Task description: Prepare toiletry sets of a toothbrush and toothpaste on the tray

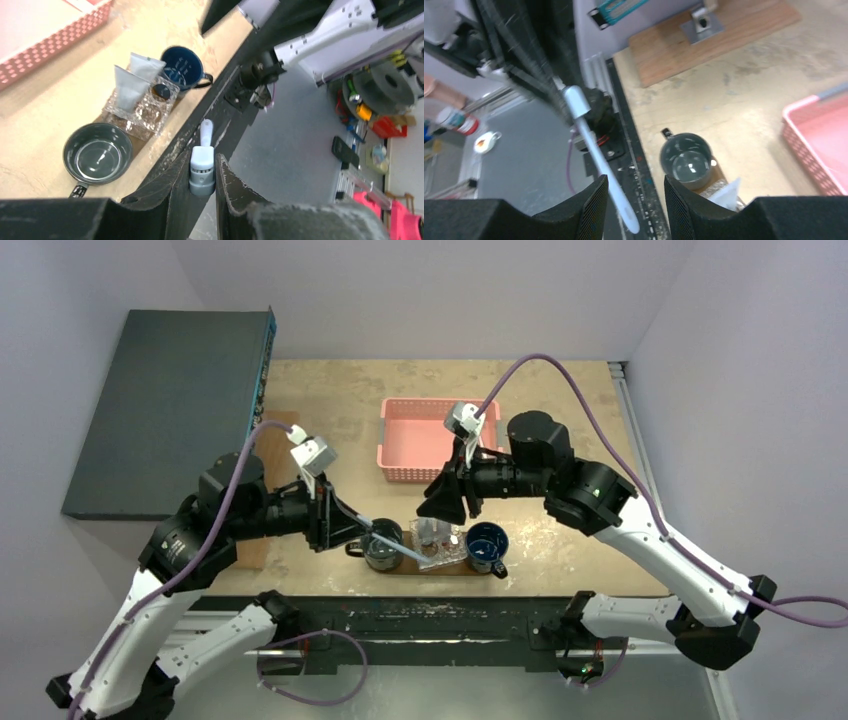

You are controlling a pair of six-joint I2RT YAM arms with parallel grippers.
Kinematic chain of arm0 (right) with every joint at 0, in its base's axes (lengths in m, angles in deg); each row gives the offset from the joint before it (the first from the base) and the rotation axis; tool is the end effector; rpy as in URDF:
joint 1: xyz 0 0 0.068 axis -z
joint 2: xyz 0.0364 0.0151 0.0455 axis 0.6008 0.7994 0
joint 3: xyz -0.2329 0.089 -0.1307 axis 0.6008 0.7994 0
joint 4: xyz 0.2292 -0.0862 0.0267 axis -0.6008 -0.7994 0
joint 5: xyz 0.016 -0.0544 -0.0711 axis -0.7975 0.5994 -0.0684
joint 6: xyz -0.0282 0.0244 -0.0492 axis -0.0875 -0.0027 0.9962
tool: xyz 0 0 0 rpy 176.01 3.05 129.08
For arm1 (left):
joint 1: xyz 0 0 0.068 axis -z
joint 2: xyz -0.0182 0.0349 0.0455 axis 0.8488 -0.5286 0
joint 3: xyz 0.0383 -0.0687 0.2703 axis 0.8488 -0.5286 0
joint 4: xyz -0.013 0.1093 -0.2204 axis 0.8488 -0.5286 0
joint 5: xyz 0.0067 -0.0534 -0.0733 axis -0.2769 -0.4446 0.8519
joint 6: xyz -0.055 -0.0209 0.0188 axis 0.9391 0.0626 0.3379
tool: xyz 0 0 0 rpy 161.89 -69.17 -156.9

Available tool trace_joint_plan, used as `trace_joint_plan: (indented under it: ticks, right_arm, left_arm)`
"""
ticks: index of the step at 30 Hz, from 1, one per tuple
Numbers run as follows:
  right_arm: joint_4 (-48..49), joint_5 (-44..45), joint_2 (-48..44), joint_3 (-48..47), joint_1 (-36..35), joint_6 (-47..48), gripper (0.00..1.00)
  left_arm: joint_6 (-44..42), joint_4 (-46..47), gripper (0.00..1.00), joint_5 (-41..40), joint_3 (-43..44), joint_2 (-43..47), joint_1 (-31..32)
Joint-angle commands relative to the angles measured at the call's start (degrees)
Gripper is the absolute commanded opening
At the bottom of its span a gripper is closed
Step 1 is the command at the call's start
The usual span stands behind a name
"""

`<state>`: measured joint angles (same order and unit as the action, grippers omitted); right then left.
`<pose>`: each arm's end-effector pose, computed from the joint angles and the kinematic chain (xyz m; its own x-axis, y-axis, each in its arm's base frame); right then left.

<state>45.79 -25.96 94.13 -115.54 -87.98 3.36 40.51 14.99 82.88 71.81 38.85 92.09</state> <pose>0.1235 0.1890 0.4355 -0.3787 -0.2119 -0.9009 -0.9146 0.2346 0.3292 0.0695 -0.0775 0.4145 -0.6303 0.0449 -0.7750 0.7000 0.4646 -0.5424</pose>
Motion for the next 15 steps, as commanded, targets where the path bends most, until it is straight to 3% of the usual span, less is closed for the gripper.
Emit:
trace_joint_plan:
  ticks: [1,5,15]
  right_arm:
    - [0.32,14.4,-0.96,1.04,-0.02,-2.68,0.47]
    - [-0.59,20.83,-1.36,1.71,-0.02,-2.99,0.47]
    - [-0.79,33.91,-3.23,5.48,-0.02,-4.49,0.45]
  left_arm:
    - [1.87,-1.75,0.0,-18.59,1.69,-2.08,11.67]
    - [3.61,-2.21,0.0,-30.26,3.09,-3.67,18.85]
    - [6.57,-2.89,0.0,-50.14,6.82,-12.82,33.09]
